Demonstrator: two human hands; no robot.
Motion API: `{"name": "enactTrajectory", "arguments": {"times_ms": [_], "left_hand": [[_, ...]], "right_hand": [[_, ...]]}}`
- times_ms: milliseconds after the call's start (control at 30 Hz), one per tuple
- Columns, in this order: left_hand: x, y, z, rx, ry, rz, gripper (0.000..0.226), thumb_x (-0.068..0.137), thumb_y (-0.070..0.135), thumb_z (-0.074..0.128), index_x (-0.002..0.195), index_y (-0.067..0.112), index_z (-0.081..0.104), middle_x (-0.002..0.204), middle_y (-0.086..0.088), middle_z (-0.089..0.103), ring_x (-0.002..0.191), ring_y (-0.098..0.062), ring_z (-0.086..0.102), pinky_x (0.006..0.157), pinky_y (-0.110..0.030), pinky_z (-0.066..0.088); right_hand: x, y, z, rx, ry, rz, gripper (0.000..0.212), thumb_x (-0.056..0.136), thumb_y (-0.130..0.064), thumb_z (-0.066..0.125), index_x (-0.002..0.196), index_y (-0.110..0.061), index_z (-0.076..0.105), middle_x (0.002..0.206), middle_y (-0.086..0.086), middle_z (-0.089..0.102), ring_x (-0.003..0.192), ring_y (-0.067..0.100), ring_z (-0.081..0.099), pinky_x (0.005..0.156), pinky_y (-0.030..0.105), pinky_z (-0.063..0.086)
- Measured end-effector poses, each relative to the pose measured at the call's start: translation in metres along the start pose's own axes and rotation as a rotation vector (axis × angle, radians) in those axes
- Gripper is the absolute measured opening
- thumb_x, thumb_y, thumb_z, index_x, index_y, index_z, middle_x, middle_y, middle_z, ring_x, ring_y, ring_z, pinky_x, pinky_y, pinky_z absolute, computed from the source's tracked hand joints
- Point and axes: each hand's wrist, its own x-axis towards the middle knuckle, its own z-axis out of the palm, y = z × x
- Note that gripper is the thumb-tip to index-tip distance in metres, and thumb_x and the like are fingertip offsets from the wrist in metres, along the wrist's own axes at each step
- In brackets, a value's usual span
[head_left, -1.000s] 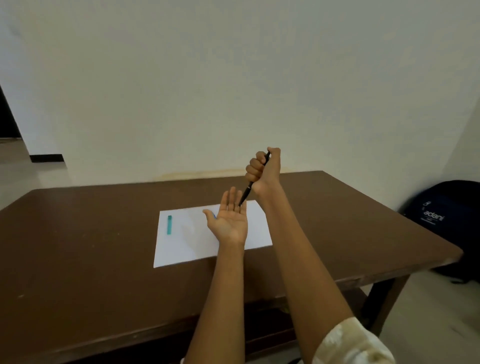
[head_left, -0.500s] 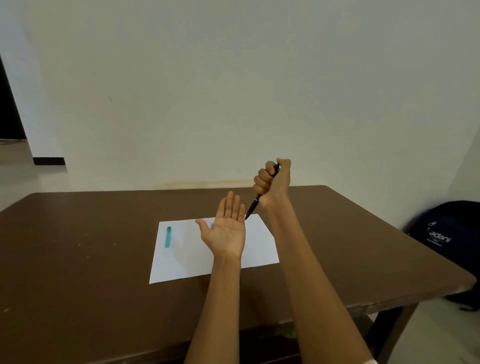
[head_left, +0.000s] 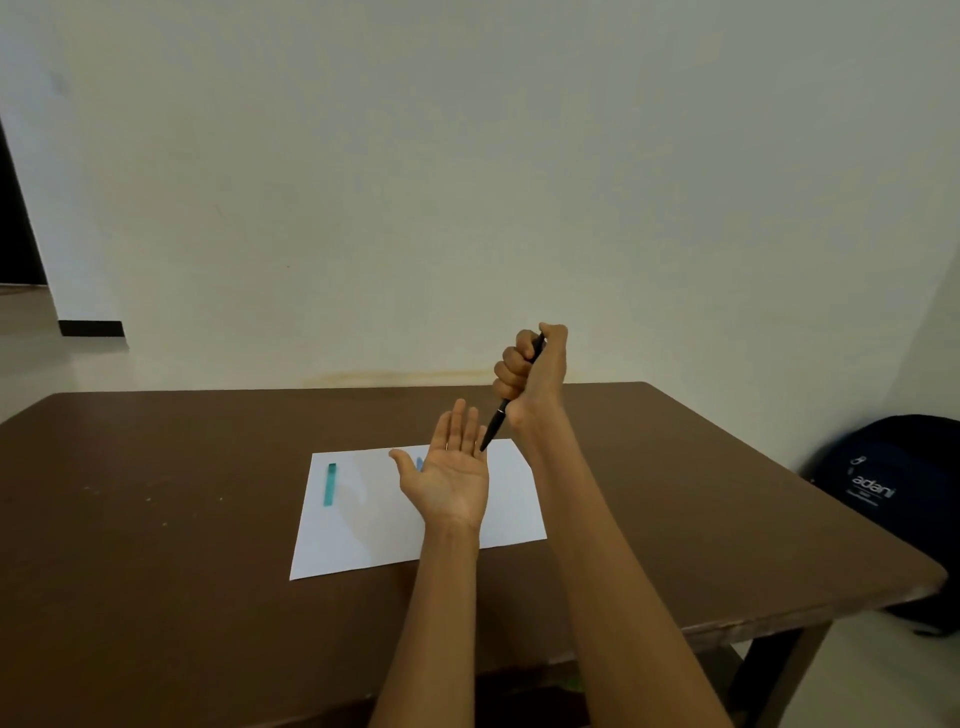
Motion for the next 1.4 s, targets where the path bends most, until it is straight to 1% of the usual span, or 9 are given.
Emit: {"name": "enactTrajectory", "arguments": {"times_ms": [133, 233, 400, 700, 867, 967, 1067, 1200, 1400], "left_hand": [[-0.002, -0.002, 0.003, -0.009, -0.011, -0.014, 0.078, 0.092, 0.063, 0.021, 0.141, 0.003, 0.031, 0.141, -0.017, 0.044, 0.129, -0.034, 0.044, 0.111, -0.046, 0.029], [-0.004, -0.005, 0.002, -0.02, -0.008, -0.019, 0.078, 0.092, 0.062, 0.022, 0.142, 0.003, 0.031, 0.141, -0.018, 0.045, 0.125, -0.034, 0.047, 0.107, -0.046, 0.032], [-0.002, -0.003, -0.002, -0.019, -0.011, -0.027, 0.078, 0.092, 0.062, 0.022, 0.141, 0.003, 0.031, 0.141, -0.017, 0.045, 0.129, -0.033, 0.044, 0.109, -0.045, 0.03], [-0.003, -0.004, -0.005, -0.057, -0.002, -0.038, 0.077, 0.092, 0.062, 0.022, 0.143, 0.004, 0.029, 0.143, -0.017, 0.042, 0.133, -0.033, 0.039, 0.112, -0.045, 0.025], [-0.003, -0.002, -0.001, -0.008, -0.012, -0.033, 0.077, 0.091, 0.063, 0.022, 0.14, 0.004, 0.033, 0.142, -0.016, 0.044, 0.13, -0.033, 0.042, 0.108, -0.046, 0.03], [-0.003, -0.002, -0.002, -0.013, -0.004, -0.034, 0.078, 0.091, 0.063, 0.021, 0.141, 0.004, 0.032, 0.142, -0.016, 0.044, 0.131, -0.033, 0.041, 0.109, -0.046, 0.029], [-0.003, -0.002, -0.003, -0.044, 0.002, -0.04, 0.078, 0.092, 0.063, 0.022, 0.142, 0.004, 0.031, 0.142, -0.017, 0.044, 0.131, -0.033, 0.041, 0.111, -0.046, 0.027], [-0.003, -0.003, -0.003, -0.04, -0.011, -0.042, 0.078, 0.091, 0.063, 0.022, 0.142, 0.005, 0.031, 0.142, -0.016, 0.044, 0.131, -0.033, 0.042, 0.109, -0.046, 0.029], [-0.004, -0.002, -0.004, -0.03, -0.012, -0.039, 0.078, 0.091, 0.063, 0.023, 0.142, 0.004, 0.032, 0.141, -0.017, 0.046, 0.127, -0.033, 0.045, 0.104, -0.046, 0.033]], "right_hand": [[-0.004, 0.004, 0.006, -0.102, -0.02, 0.005, 0.037, 0.088, -0.028, 0.031, 0.052, -0.021, 0.024, 0.04, -0.01, 0.019, 0.034, 0.007, 0.01, 0.035, 0.013, 0.011], [-0.007, 0.008, 0.01, -0.147, -0.025, 0.014, 0.038, 0.089, -0.031, 0.031, 0.053, -0.021, 0.024, 0.04, -0.01, 0.019, 0.035, 0.007, 0.01, 0.036, 0.013, 0.01], [-0.011, 0.01, 0.012, -0.205, -0.034, 0.015, 0.036, 0.088, -0.029, 0.031, 0.053, -0.021, 0.025, 0.039, -0.01, 0.02, 0.035, 0.007, 0.01, 0.036, 0.013, 0.012], [-0.012, 0.007, 0.012, -0.194, -0.041, -0.008, 0.037, 0.089, -0.03, 0.031, 0.054, -0.021, 0.026, 0.04, -0.01, 0.02, 0.035, 0.007, 0.01, 0.035, 0.013, 0.011], [-0.012, 0.007, 0.01, -0.189, -0.022, 0.011, 0.035, 0.088, -0.027, 0.03, 0.053, -0.021, 0.025, 0.04, -0.01, 0.019, 0.036, 0.007, 0.01, 0.036, 0.013, 0.011], [-0.012, 0.007, 0.01, -0.182, -0.025, 0.01, 0.036, 0.089, -0.03, 0.031, 0.054, -0.021, 0.025, 0.04, -0.01, 0.019, 0.036, 0.007, 0.01, 0.036, 0.013, 0.011], [-0.012, 0.008, 0.01, -0.199, -0.022, 0.009, 0.034, 0.086, -0.026, 0.029, 0.053, -0.022, 0.025, 0.04, -0.01, 0.02, 0.036, 0.008, 0.01, 0.036, 0.013, 0.011], [-0.013, 0.009, 0.008, -0.191, -0.028, 0.014, 0.034, 0.087, -0.029, 0.03, 0.055, -0.022, 0.025, 0.04, -0.01, 0.019, 0.037, 0.008, 0.01, 0.036, 0.014, 0.012], [-0.012, 0.01, 0.009, -0.203, -0.026, 0.006, 0.034, 0.087, -0.027, 0.03, 0.054, -0.021, 0.025, 0.04, -0.01, 0.02, 0.037, 0.008, 0.01, 0.036, 0.014, 0.012]]}}
